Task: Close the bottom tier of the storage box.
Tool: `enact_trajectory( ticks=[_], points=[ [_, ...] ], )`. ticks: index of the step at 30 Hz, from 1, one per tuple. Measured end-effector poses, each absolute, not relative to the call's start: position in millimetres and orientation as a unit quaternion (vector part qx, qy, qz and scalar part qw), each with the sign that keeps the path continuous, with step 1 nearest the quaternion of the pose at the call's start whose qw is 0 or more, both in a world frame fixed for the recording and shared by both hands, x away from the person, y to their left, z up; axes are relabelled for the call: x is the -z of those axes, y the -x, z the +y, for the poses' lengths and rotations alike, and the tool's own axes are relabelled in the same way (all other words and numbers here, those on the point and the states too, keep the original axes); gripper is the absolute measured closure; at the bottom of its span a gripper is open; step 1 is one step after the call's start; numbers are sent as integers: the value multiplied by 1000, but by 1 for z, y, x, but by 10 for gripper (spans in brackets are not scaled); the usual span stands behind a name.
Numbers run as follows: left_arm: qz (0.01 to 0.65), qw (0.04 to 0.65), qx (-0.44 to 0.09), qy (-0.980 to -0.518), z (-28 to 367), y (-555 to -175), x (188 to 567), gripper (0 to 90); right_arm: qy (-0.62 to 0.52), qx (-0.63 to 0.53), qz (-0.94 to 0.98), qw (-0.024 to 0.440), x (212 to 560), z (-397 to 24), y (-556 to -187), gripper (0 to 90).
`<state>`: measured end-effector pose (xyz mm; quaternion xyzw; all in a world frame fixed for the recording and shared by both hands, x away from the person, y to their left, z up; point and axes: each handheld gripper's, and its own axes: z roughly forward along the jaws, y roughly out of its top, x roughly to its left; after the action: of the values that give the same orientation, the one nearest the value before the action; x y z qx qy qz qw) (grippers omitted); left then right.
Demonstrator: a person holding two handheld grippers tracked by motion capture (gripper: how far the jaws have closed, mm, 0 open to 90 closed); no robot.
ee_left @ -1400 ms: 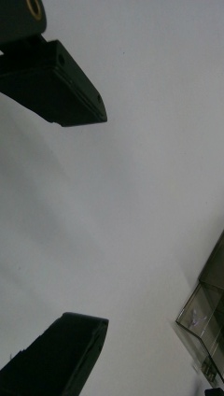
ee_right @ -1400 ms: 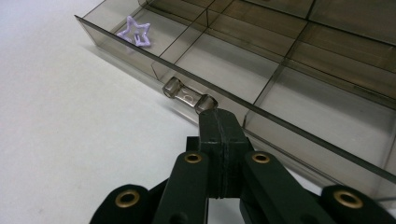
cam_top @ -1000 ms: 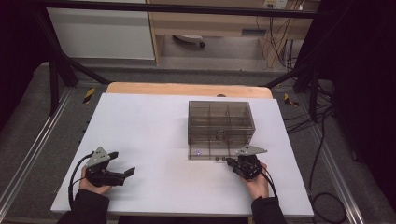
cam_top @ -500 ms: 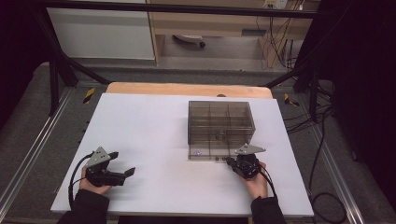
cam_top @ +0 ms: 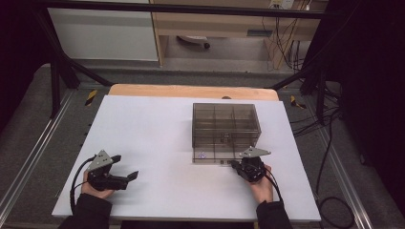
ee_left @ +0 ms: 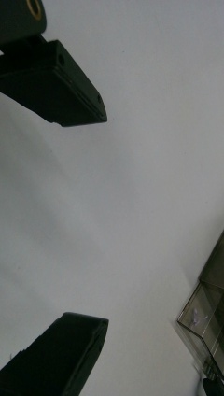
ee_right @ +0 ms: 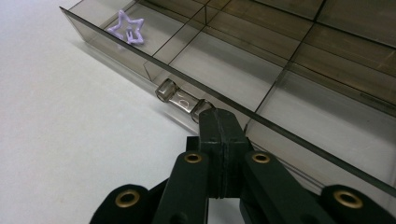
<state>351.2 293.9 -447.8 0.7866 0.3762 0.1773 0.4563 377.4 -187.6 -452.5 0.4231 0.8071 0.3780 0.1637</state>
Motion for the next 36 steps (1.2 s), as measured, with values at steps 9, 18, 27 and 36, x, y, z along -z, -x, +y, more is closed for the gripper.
enact_trajectory(
  ticks=[9,18,27,36],
  points=[
    [376,457,-177,-786,294,-351,448,27,-425,-378,806,164,453,-188,-379,900],
    [376,456,-178,-786,294,-351,448,28,-426,-379,805,164,453,-188,-380,900],
    [376,456,-178,-787,294,-351,448,28,-425,-380,804,167,453,-188,-382,900],
    [376,456,-178,-786,294,-351,448,27,-426,-381,803,169,453,-188,-383,900]
  ],
)
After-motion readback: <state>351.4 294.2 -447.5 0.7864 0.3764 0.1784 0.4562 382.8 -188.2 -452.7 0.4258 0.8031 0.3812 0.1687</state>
